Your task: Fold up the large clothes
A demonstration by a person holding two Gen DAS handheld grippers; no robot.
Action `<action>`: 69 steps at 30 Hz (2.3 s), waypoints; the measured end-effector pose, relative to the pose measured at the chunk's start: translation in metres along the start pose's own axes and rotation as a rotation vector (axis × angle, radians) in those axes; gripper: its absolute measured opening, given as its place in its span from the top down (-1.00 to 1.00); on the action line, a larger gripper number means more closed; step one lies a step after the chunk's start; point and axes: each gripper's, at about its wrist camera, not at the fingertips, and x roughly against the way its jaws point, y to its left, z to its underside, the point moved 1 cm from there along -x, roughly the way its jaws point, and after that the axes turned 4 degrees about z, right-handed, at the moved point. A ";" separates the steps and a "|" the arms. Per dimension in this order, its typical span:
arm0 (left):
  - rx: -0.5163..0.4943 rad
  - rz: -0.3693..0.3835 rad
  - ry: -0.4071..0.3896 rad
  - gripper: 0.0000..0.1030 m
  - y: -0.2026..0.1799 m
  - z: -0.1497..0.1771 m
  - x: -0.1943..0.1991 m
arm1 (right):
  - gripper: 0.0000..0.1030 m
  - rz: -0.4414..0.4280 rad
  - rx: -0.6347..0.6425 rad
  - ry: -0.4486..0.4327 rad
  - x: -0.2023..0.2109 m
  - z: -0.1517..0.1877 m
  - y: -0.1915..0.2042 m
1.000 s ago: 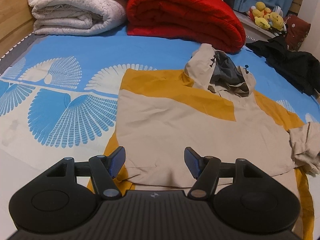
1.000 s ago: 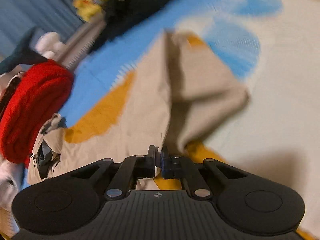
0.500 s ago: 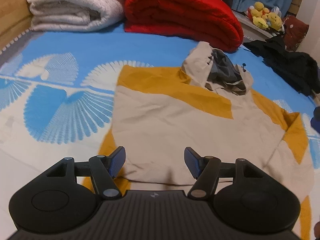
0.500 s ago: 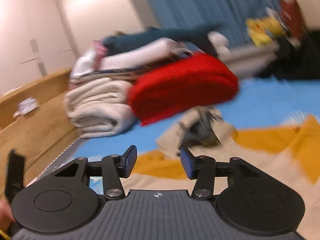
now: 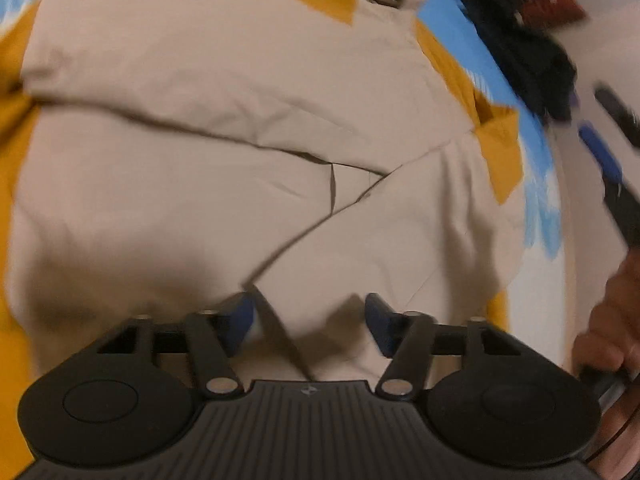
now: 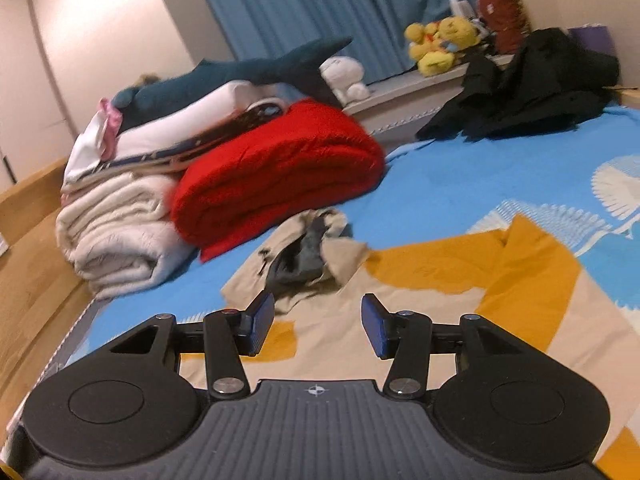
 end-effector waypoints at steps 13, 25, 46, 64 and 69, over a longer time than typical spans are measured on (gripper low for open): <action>-0.203 -0.449 -0.783 0.52 0.009 -0.053 0.148 | 0.01 0.081 -0.047 -0.049 0.004 -0.005 -0.017; 0.227 -0.182 -0.500 0.21 0.103 -0.066 0.109 | 0.01 0.241 -0.213 0.240 -0.041 0.027 -0.045; 0.023 -0.248 -0.684 1.00 0.069 -0.078 0.121 | 0.82 0.359 -0.484 0.389 -0.066 0.055 -0.103; 0.258 -0.185 -0.436 0.14 0.107 -0.079 0.078 | 0.19 0.381 -0.392 0.455 -0.066 0.062 -0.080; 0.254 -0.199 -0.430 0.15 0.109 -0.081 0.075 | 0.19 0.297 -0.331 0.535 -0.074 0.068 -0.062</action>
